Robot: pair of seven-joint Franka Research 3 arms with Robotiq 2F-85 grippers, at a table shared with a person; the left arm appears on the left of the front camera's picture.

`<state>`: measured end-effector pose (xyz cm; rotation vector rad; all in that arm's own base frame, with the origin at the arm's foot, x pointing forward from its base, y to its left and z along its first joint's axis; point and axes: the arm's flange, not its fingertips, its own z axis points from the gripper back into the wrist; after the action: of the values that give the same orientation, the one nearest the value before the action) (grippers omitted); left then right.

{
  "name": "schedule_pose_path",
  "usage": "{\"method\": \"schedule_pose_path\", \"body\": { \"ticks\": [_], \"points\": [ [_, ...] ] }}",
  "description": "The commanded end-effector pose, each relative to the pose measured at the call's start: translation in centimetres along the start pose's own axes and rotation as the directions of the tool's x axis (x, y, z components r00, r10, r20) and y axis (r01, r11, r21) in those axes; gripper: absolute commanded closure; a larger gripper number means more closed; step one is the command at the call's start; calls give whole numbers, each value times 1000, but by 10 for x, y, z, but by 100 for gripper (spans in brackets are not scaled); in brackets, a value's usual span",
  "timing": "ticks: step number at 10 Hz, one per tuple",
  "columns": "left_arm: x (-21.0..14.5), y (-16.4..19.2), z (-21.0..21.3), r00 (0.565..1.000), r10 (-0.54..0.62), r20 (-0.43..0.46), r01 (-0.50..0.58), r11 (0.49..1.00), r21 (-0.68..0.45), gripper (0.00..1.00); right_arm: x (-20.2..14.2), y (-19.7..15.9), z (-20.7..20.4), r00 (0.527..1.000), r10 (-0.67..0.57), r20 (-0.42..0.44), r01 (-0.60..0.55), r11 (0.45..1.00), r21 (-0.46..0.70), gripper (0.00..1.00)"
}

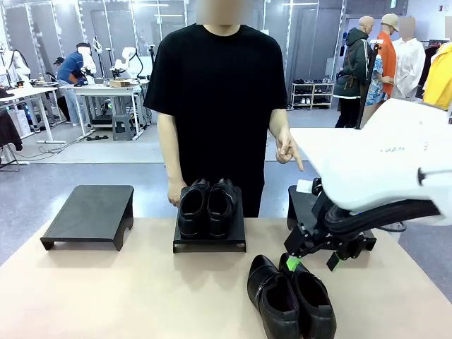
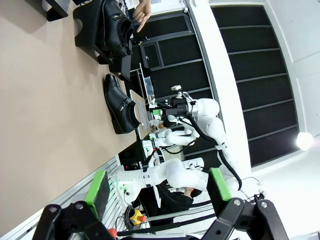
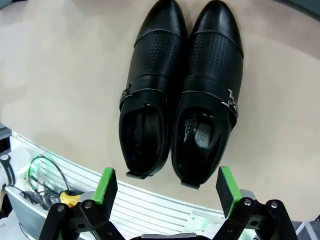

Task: Place the shoes on the stand as instructed by the person.
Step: Pick up another pair of Shoes and place it on the Shoes Stand indicated by the person.

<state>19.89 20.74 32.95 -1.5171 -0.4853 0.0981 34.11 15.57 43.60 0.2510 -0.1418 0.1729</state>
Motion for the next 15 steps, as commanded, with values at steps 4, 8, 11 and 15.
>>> {"method": "schedule_pose_path", "body": {
  "ticks": [4, 8, 11, 15],
  "points": [
    [0, -1, 1, 1000, -9, 3, 9, 1000, -12, 0, -5, 18, -47, 999, -49, -25, 46, 993, -105, 0],
    [0, -1, 1, 1000, -9, 3, 9, 1000, -12, 0, -3, 21, -79, 997, -33, -71, 22, 987, -159, 0],
    [0, -1, 1, 1000, -9, 3, 9, 1000, -12, 0, 2, 26, -100, 995, -26, -97, 8, 984, -179, 0],
    [0, -1, 1, 1000, -9, 3, 9, 1000, -12, 0, -1, 28, -118, 993, -17, -120, -11, 973, -229, 60]
  ]
}}
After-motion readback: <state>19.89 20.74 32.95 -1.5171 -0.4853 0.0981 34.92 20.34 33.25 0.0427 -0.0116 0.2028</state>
